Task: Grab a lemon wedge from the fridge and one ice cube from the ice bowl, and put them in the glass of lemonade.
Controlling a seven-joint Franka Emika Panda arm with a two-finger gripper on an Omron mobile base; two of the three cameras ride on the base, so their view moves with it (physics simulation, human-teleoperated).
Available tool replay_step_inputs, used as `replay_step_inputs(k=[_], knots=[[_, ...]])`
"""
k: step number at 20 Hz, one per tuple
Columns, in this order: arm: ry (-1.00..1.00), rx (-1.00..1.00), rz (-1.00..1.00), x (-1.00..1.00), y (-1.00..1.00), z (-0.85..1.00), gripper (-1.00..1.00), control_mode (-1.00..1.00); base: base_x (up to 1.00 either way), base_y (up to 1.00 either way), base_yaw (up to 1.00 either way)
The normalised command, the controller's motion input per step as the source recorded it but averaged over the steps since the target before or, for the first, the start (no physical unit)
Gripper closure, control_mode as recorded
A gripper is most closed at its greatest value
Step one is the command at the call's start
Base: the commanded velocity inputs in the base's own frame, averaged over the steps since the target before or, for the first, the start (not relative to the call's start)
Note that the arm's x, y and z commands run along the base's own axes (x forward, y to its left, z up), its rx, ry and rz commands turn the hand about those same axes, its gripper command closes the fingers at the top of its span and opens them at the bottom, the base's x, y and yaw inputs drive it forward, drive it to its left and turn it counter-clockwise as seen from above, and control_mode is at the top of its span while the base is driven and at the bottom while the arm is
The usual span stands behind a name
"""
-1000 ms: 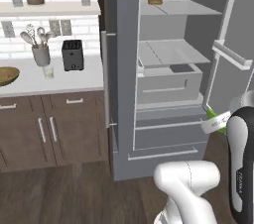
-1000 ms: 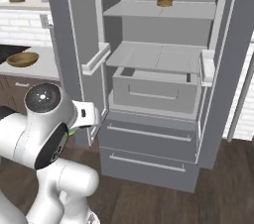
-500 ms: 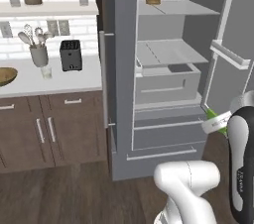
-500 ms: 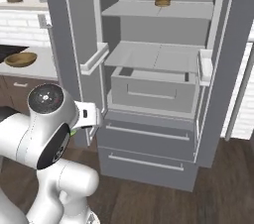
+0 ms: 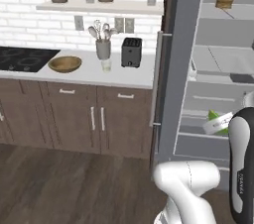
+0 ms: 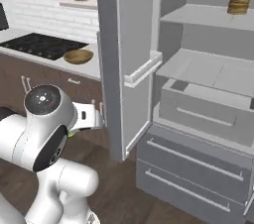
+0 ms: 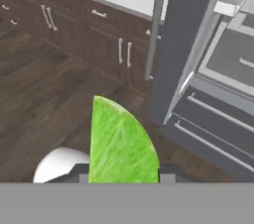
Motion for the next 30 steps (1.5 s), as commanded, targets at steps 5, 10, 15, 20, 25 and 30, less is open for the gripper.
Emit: replay_step_inputs(k=[5, 10, 15, 20, 25, 30], knots=[[0.0, 0.0, 0.0, 0.0, 0.0, 0.0, 1.0, 1.0, 0.56, 0.89, 0.56], [0.0, 0.0, 0.0, 0.0, 0.0, 0.0, 1.0, 1.0, 0.97, 0.98, 0.35], [0.0, 0.0, 0.0, 0.0, 0.0, 0.0, 1.0, 1.0, 1.0, 0.98, 0.0], [0.0, 0.0, 0.0, 0.0, 0.0, 0.0, 1.0, 1.0, 1.0, 1.0, -0.31], [0.0, 0.0, 0.0, 0.0, 0.0, 0.0, 1.0, 1.0, 1.0, 0.95, 0.17], [0.0, 0.0, 0.0, 0.0, 0.0, 0.0, 1.0, 1.0, 1.0, 0.48, 0.56]])
